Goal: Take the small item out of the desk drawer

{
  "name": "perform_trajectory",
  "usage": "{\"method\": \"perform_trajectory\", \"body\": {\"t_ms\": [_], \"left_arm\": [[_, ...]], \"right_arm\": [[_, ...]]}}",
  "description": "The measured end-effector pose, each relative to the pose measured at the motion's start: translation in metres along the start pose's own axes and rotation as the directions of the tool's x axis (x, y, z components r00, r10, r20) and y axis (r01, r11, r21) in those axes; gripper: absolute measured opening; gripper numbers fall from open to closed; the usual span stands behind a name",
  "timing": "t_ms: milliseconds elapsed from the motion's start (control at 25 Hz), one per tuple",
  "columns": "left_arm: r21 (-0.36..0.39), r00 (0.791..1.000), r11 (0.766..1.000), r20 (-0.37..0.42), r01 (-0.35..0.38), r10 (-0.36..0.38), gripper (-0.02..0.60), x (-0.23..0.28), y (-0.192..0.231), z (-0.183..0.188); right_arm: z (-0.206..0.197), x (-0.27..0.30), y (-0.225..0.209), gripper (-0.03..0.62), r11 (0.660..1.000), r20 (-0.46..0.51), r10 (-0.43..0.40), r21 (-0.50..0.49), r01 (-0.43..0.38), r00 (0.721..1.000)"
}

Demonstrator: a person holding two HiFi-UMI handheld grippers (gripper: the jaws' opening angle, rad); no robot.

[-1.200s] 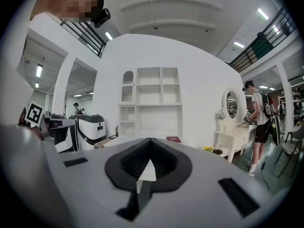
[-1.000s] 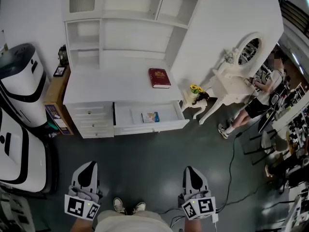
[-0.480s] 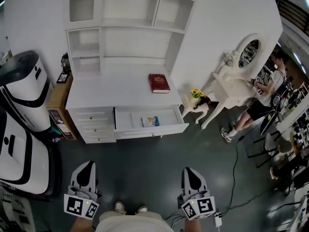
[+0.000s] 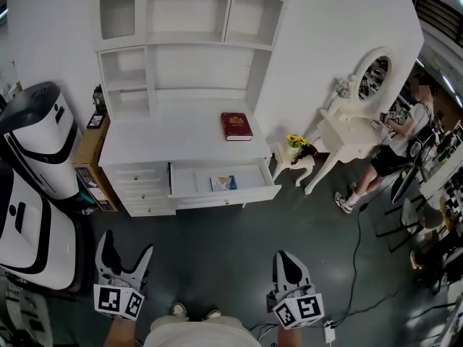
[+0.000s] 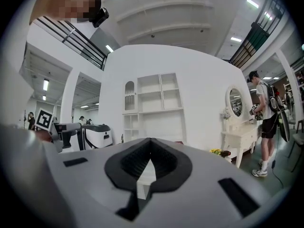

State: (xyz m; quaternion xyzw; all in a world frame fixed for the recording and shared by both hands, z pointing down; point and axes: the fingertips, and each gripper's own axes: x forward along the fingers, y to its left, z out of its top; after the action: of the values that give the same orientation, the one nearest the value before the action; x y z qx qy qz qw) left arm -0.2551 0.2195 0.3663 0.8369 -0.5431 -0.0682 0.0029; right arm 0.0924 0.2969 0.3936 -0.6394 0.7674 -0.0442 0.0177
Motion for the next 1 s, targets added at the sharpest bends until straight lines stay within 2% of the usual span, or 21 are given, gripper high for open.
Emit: {"method": "perform_trajectory", "body": {"t_ms": [200, 360, 520, 600, 800, 880, 1000], "left_arm": [[0.013, 1.000, 1.000, -0.020, 0.009, -0.008, 0.518, -0.006, -0.015, -0.010], [0.032, 0.997, 0.999, -0.077, -0.006, 0.009, 0.520, -0.009, -0.022, -0.020], [0.074, 0.996, 0.997, -0.083, -0.016, 0.022, 0.520, -0.001, -0.021, -0.020], [0.070, 0.995, 0.997, -0.095, -0.018, 0.025, 0.520, 0.012, -0.013, -0.027], [0.015, 0.989, 1.000, -0.144, 0.025, -0.022, 0.520, 0.069, 0.002, -0.071], [-0.003, 0.987, 0.998, -0.149, 0.060, -0.060, 0.520, 0.105, 0.008, -0.086], [-0.015, 0.983, 0.994, -0.147, 0.107, -0.108, 0.520, 0.172, 0.022, -0.089]], "right_arm": [[-0.004, -0.007, -0.013, 0.009, 1.000, 0.025, 0.015, 0.017, -0.015, 1.000], [-0.012, -0.008, -0.020, 0.009, 0.999, 0.027, 0.019, 0.046, -0.020, 0.999], [-0.017, 0.005, -0.030, 0.009, 0.998, 0.016, 0.027, 0.060, -0.028, 1.000], [-0.019, 0.022, -0.029, 0.009, 0.998, 0.006, 0.035, 0.056, -0.035, 0.999], [-0.029, 0.071, -0.035, 0.009, 0.999, -0.030, 0.022, 0.043, -0.021, 0.999], [-0.034, 0.098, -0.046, 0.009, 0.999, -0.050, -0.007, 0.038, 0.009, 0.999], [-0.033, 0.149, -0.062, 0.009, 0.998, -0.073, -0.049, 0.033, 0.052, 0.996]]}}
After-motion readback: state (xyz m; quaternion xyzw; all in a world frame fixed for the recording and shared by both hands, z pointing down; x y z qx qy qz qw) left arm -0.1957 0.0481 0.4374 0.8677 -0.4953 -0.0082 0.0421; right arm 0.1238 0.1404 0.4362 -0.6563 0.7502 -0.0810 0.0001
